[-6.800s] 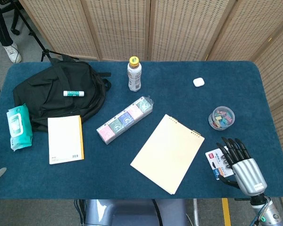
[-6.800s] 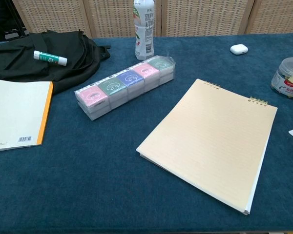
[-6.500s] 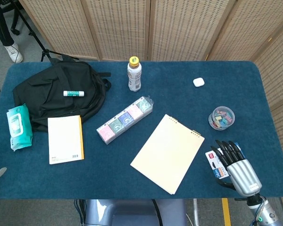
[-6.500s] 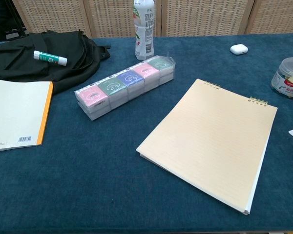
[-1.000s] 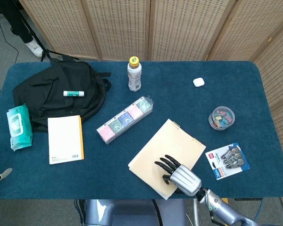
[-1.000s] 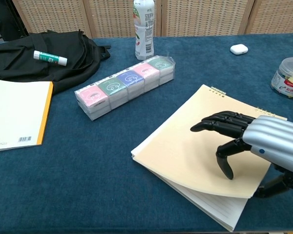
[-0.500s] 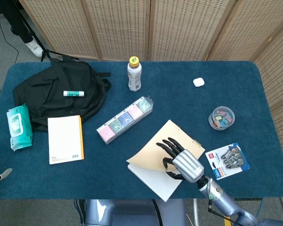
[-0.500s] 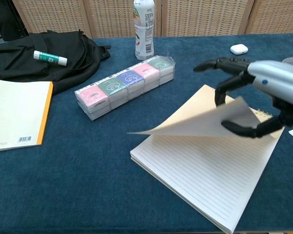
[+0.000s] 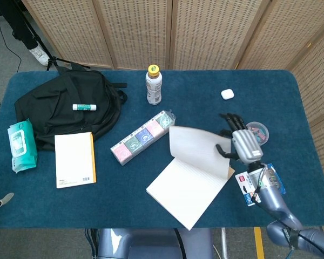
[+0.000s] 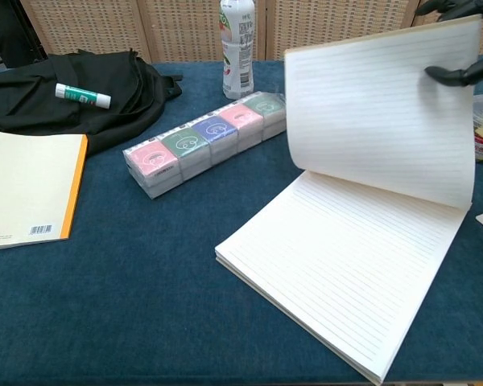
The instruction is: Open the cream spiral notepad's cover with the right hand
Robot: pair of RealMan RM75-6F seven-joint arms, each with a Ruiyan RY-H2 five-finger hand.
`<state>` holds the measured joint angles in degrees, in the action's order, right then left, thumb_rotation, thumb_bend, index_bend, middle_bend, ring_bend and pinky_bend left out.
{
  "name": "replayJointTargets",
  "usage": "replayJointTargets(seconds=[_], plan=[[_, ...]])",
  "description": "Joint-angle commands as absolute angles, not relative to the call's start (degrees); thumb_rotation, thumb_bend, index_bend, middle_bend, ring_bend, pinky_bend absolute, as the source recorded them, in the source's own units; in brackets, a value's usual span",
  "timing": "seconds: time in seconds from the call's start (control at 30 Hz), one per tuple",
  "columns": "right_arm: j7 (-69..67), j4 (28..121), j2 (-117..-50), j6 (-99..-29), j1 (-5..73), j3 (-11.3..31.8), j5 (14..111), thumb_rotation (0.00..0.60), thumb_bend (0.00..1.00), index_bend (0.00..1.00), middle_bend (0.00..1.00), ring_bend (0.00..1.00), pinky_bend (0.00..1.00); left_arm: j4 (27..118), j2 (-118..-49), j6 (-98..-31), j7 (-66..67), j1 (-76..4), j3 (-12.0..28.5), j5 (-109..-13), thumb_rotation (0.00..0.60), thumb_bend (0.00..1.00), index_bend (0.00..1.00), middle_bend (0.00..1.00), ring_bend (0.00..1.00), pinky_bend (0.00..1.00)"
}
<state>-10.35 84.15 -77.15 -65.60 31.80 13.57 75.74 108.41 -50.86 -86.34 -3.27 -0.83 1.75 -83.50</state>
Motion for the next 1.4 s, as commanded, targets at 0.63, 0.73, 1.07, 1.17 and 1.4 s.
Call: replayJointTargets(seconds=[0.63,0.73,1.07,1.17,1.4], plan=[[-28.5,45.6,-83.1,-48.3,35.5,18.1,66.1,0.6,0.05,0.0,0.0,0.0,0.0,110.5,-53.0,-81.4,4.9,-3.4,1.9,-79.4,0.6,0.0,0.0,0.0,0.0,0.0],[-31.2,43.5,-83.9,-50.2,35.3,17.8,68.0,0.6,0.0,0.0,0.0,0.0,0.0,110.7,-53.2,-81.4,5.4,-3.5,2.0,-78.8,0.6,0.0,0.0,0.0,0.0,0.0],[-35.2,49.7,-80.3,-59.1,31.8,14.5,75.5,0.6,0.0,0.0,0.0,0.0,0.0,110.7,-52.8,-82.1,4.4,-3.1,1.8,-79.7,0.6,0.0,0.0,0.0,0.0,0.0],[-34.1,55.5,-77.9,-64.8,29.1,12.2,79.3,0.6,0.0,0.0,0.0,0.0,0.0,110.4,-52.8,-83.8,3.8,-2.4,1.8,-80.6,0.6,0.0,0.0,0.0,0.0,0.0],[-24.4,66.8,-74.3,-78.6,22.9,7.4,87.4,0.6,0.0,0.0,0.0,0.0,0.0,109.4,-53.6,-88.0,3.0,-0.7,1.8,-82.8,0.6,0.0,0.0,0.0,0.0,0.0]])
